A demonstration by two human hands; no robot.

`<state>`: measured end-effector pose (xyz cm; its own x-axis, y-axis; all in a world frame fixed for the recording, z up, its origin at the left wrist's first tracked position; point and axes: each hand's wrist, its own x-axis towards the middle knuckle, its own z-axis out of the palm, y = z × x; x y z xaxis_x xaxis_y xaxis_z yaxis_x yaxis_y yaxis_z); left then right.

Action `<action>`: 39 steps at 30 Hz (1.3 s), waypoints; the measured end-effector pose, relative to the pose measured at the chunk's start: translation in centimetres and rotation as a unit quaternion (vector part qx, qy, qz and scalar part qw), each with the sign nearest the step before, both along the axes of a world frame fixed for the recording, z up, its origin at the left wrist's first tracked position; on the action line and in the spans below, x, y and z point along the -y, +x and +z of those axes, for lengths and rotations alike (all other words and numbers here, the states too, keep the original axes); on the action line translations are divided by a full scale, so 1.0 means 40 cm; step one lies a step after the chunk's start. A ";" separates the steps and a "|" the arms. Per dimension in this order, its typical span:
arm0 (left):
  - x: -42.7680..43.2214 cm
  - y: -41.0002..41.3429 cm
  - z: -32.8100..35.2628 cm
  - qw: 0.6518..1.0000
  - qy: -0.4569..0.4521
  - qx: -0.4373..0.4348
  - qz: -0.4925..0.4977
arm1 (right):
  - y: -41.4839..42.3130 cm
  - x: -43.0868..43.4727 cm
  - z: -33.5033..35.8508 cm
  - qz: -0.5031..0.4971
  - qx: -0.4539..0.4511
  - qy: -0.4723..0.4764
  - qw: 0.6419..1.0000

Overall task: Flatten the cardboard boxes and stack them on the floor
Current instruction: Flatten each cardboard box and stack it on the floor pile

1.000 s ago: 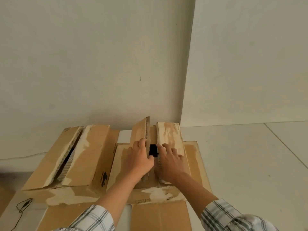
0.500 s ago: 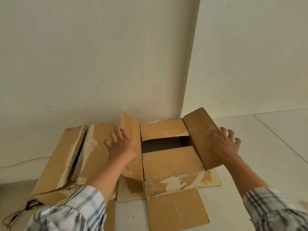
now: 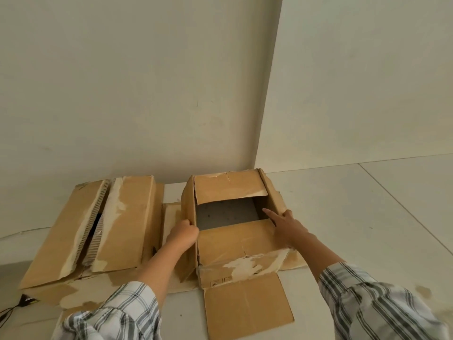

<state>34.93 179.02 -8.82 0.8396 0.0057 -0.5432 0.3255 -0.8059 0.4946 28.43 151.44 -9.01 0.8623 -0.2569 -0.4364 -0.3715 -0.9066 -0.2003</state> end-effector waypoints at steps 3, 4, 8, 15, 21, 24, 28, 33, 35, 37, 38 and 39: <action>0.002 0.009 0.013 0.991 -0.091 -0.039 0.095 | 0.027 0.007 0.017 -0.006 -0.016 -0.001 1.000; 0.004 0.005 0.029 0.985 -0.114 -0.053 0.115 | 0.034 0.006 0.032 -0.012 -0.023 0.006 1.000; -0.012 0.008 0.068 0.971 -0.162 -0.086 0.154 | 0.067 0.016 0.120 -0.103 -0.037 0.152 0.982; -0.059 0.020 0.116 0.970 -0.187 -0.098 0.121 | 0.039 0.131 0.234 -0.089 -0.199 0.311 0.925; 0.009 -0.041 0.109 0.969 0.091 -0.143 -0.183 | -0.035 0.077 0.148 0.158 -0.167 0.080 0.970; 0.042 -0.070 0.073 0.956 0.161 -0.125 -0.212 | -0.074 0.045 0.075 0.154 -0.082 0.021 0.984; 0.054 -0.086 0.055 0.959 0.178 -0.109 -0.191 | -0.085 0.031 0.031 0.132 -0.054 -0.008 0.990; 0.045 -0.052 0.069 0.973 0.144 -0.103 -0.148 | 0.001 0.018 0.053 0.153 0.065 -0.060 0.984; 0.043 -0.027 0.072 0.985 0.121 -0.056 -0.107 | 0.052 -0.008 0.048 0.199 0.097 -0.052 0.974; 0.041 -0.001 0.062 0.991 0.121 0.006 -0.062 | 0.085 -0.043 0.028 0.231 0.049 -0.034 0.971; 0.038 0.013 0.055 0.990 0.129 0.035 -0.044 | 0.098 -0.062 0.014 0.231 0.026 -0.032 0.972; 0.034 0.026 0.048 0.988 0.137 0.056 -0.032 | 0.109 -0.079 0.000 0.218 0.024 -0.029 0.975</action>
